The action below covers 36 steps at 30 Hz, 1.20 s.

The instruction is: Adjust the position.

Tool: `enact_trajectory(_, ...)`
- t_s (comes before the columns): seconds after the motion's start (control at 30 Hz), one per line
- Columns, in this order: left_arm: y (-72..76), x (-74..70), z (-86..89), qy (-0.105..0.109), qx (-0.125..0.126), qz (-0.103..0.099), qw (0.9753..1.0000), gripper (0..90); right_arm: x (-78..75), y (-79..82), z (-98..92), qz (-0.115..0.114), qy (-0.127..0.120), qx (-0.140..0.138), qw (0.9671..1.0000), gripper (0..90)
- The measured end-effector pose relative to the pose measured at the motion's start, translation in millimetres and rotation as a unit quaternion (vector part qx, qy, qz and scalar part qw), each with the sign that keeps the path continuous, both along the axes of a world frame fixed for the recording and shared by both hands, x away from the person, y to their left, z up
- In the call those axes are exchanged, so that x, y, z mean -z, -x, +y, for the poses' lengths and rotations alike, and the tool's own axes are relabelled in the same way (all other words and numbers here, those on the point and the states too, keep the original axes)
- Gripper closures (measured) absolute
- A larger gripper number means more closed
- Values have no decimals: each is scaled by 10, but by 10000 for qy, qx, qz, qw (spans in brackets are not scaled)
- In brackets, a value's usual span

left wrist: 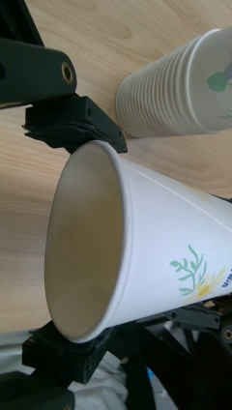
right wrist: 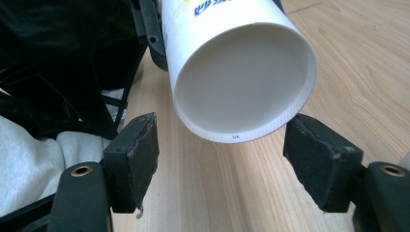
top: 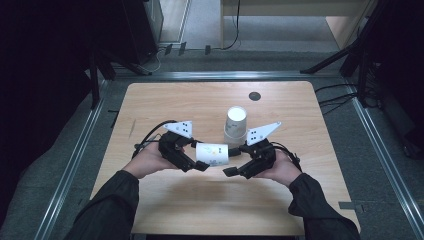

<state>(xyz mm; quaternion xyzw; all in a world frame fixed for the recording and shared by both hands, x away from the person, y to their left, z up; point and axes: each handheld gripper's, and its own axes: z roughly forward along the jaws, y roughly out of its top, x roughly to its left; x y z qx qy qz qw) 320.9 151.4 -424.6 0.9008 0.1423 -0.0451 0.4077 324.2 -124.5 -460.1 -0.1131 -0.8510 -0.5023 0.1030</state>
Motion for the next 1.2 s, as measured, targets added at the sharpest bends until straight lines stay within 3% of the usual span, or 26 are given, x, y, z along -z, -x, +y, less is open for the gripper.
enact_trajectory(0.1,-21,-85,-39,-311,145,-66,9994,230,5,0,0,-13,27,24,10000,288)
enact_trajectory(0.23,-42,-149,-66,-542,229,-106,9982,230,8,-3,-4,-9,25,45,10000,288)
enact_trajectory(0.3,-59,-194,-87,-770,286,-134,9965,229,9,-4,-7,-14,27,47,10000,288)
enact_trajectory(0.53,-91,-269,-143,-1244,403,-127,9913,230,23,-2,9,-51,89,69,9999,288)
enact_trajectory(0.87,-126,-301,-278,-1874,615,-115,9803,229,46,-2,40,-41,139,70,9999,287)
enact_trajectory(1.03,-131,-269,-348,-2190,742,-91,9729,229,62,3,76,-67,188,75,9998,278)
enact_trajectory(1.2,-144,-258,-396,-2341,830,-49,9687,230,76,5,120,-112,235,95,9996,272)
